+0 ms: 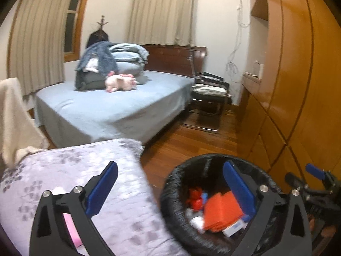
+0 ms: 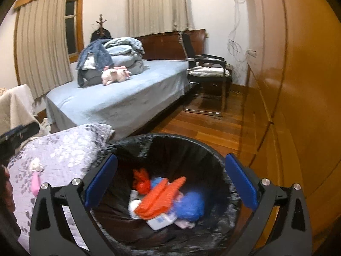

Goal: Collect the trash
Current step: 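Move the right tool to the pillow and close on the pink face mask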

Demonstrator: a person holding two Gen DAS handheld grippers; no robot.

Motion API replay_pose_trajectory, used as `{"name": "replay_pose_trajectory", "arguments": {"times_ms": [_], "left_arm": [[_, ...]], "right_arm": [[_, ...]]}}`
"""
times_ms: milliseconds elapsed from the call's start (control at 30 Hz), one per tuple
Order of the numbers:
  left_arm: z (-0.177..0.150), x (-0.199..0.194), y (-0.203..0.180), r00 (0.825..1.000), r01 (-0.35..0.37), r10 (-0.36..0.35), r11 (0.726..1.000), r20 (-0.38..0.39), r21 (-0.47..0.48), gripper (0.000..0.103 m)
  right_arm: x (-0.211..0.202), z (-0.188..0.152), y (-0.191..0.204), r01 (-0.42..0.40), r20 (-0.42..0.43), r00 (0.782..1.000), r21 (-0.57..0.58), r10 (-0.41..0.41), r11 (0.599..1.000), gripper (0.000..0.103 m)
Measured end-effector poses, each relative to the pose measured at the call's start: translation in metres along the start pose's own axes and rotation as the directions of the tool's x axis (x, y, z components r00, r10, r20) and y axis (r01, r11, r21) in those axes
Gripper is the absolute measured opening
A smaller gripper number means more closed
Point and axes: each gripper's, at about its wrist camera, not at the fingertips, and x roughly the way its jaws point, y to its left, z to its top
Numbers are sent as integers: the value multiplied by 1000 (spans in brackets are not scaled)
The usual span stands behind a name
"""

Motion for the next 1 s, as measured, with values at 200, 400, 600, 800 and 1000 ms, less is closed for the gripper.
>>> {"name": "replay_pose_trajectory", "arguments": {"times_ms": [200, 400, 600, 800, 1000], "left_arm": [[-18, -28, 55, 994, -113, 112, 992, -21, -50, 97], [-36, -59, 113, 971, -237, 236, 967, -24, -97, 97], [-52, -79, 157, 944, -330, 326, 935, -49, -133, 97], [-70, -91, 190, 921, -388, 381, 906, -75, -167, 97], [-88, -95, 221, 900, -435, 423, 877, -102, -205, 97]], "right_arm": [[0, 4, 48, -87, 0, 996, -53, 88, 995, 98], [5, -1, 104, -185, -34, 983, -106, 182, 977, 98], [9, -4, 157, -269, -51, 963, -145, 264, 952, 98], [17, -13, 208, -345, -62, 939, -166, 339, 924, 98], [36, -36, 269, -419, -125, 908, -218, 401, 881, 98]]}}
